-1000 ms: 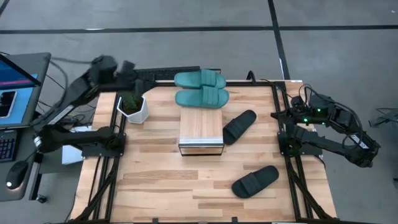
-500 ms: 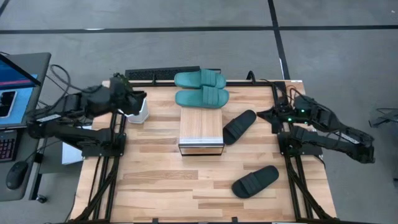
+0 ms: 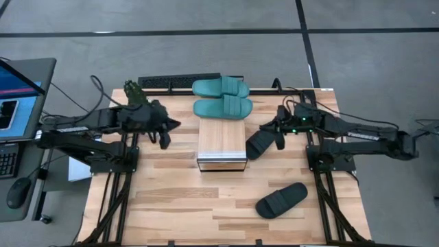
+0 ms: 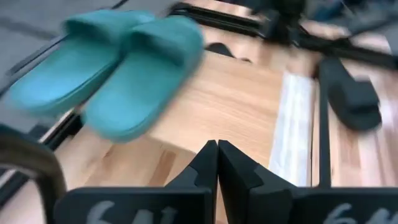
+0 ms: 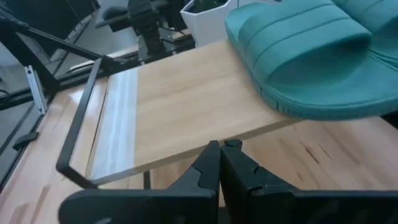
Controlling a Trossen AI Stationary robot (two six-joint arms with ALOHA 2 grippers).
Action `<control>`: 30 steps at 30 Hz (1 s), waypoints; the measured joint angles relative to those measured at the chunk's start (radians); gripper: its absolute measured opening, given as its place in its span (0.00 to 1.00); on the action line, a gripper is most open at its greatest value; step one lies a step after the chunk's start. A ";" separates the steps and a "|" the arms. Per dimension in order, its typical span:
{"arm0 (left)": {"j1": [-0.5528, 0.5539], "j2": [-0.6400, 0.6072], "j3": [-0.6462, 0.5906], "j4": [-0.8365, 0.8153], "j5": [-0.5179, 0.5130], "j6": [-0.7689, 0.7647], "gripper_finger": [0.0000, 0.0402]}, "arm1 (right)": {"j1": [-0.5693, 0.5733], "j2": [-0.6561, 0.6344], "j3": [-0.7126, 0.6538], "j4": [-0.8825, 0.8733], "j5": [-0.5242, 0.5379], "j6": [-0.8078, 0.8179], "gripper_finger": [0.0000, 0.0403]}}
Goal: Pick and place slides into the shelf
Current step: Put the green slide on the shelf
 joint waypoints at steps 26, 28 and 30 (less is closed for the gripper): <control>0.347 0.054 -0.533 0.863 0.424 0.398 0.00 | -0.031 -0.176 0.000 -0.020 0.000 -0.012 0.00; 0.377 0.074 -0.533 0.870 0.447 0.407 0.00 | -0.031 -0.180 0.000 -0.020 0.001 0.002 0.00; 0.397 0.096 -0.533 0.876 0.458 0.409 0.00 | -0.031 -0.180 0.000 -0.019 0.001 0.010 0.00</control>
